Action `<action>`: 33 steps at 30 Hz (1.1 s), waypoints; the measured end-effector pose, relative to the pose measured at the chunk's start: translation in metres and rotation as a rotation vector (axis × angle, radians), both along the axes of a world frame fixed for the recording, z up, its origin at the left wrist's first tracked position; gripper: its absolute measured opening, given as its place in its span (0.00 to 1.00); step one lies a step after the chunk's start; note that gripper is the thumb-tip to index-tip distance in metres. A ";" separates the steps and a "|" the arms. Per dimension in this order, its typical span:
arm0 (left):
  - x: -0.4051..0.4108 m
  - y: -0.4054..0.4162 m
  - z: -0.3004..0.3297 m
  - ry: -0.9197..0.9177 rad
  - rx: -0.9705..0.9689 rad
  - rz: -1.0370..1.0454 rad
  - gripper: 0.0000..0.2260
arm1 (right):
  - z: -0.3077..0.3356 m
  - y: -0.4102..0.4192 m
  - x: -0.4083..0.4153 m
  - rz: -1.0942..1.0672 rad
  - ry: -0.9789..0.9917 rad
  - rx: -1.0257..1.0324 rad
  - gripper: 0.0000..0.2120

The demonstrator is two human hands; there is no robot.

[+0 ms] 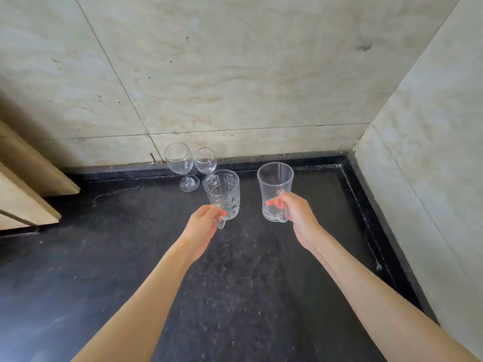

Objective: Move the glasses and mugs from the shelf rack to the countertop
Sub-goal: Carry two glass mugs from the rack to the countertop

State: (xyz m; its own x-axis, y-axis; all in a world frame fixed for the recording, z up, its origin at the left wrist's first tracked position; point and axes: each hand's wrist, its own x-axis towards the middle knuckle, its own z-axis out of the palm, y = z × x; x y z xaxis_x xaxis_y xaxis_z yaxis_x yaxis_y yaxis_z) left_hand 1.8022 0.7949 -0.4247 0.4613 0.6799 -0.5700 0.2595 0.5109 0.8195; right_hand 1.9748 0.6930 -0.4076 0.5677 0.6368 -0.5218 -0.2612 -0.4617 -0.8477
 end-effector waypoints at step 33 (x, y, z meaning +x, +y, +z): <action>0.086 0.062 -0.078 0.111 0.112 0.057 0.11 | -0.084 0.088 0.061 0.214 0.002 0.174 0.17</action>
